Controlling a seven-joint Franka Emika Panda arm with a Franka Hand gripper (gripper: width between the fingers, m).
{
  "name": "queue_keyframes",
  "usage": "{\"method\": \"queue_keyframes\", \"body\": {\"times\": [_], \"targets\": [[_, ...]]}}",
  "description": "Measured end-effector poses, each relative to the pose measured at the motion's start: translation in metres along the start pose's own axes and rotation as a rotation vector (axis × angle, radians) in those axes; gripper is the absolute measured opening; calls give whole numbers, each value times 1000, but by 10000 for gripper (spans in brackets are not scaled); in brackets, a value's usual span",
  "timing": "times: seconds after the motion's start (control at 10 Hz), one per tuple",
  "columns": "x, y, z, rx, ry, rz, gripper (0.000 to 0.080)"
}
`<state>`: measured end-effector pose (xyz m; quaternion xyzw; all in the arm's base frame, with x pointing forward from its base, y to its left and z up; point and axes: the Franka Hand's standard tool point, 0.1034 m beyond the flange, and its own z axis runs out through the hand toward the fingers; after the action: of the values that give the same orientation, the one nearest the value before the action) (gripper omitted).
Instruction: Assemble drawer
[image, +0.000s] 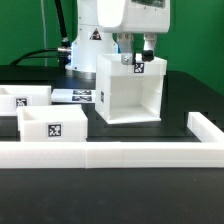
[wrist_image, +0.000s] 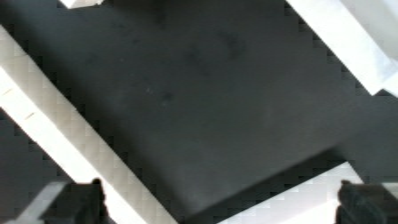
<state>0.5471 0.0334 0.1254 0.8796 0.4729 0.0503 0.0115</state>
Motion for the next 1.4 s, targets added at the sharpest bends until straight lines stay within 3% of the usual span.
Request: {"method": "queue_keyframes", "body": {"times": [0.8,1.4], "targets": [[0,-1,1,2,-1,40,650],[13,-15,-4,39,-6,662,650]]}}
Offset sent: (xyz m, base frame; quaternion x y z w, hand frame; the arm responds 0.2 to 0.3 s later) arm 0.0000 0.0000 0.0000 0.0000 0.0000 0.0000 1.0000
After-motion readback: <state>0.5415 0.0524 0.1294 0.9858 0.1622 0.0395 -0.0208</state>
